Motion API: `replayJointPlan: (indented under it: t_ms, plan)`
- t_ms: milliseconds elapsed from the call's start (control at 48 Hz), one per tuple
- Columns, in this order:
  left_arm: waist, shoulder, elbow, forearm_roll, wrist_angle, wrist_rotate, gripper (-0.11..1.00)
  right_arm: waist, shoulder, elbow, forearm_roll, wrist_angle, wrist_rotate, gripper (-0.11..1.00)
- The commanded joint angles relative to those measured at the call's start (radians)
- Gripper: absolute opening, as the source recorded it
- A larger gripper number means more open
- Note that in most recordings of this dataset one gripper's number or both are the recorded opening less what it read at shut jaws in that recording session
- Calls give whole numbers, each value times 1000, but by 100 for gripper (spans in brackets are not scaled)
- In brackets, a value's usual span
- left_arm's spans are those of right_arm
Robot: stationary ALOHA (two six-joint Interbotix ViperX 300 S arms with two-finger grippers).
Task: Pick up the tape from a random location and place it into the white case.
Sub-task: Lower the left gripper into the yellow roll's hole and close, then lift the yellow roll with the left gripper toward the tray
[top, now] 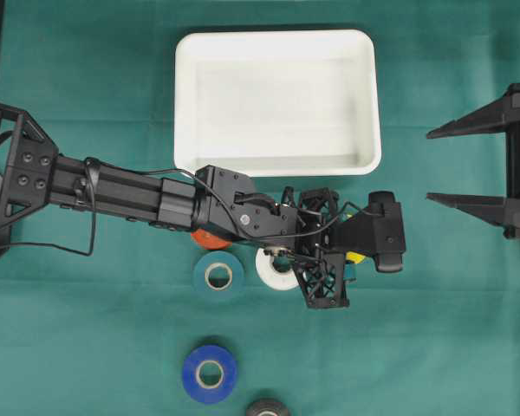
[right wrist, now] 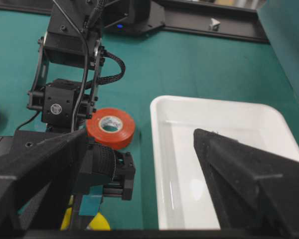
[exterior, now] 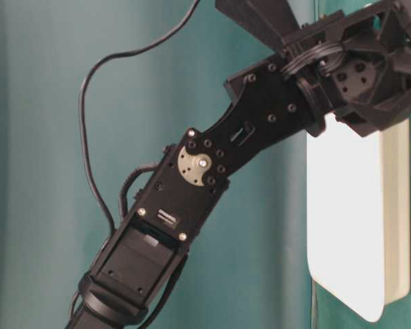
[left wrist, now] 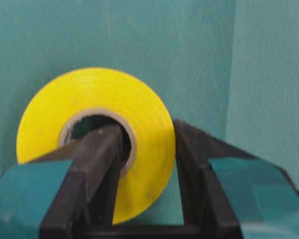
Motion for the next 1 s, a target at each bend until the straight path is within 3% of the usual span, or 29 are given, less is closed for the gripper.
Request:
replayJointPlan:
  t_ms: [0, 978]
  plan:
    - [-18, -48, -17, 0, 3, 2, 26, -2, 5, -12, -2, -3, 0, 91]
    - [-15, -334, -40, 5, 140, 74, 24, 0, 5, -12, -3, -3, 0, 91]
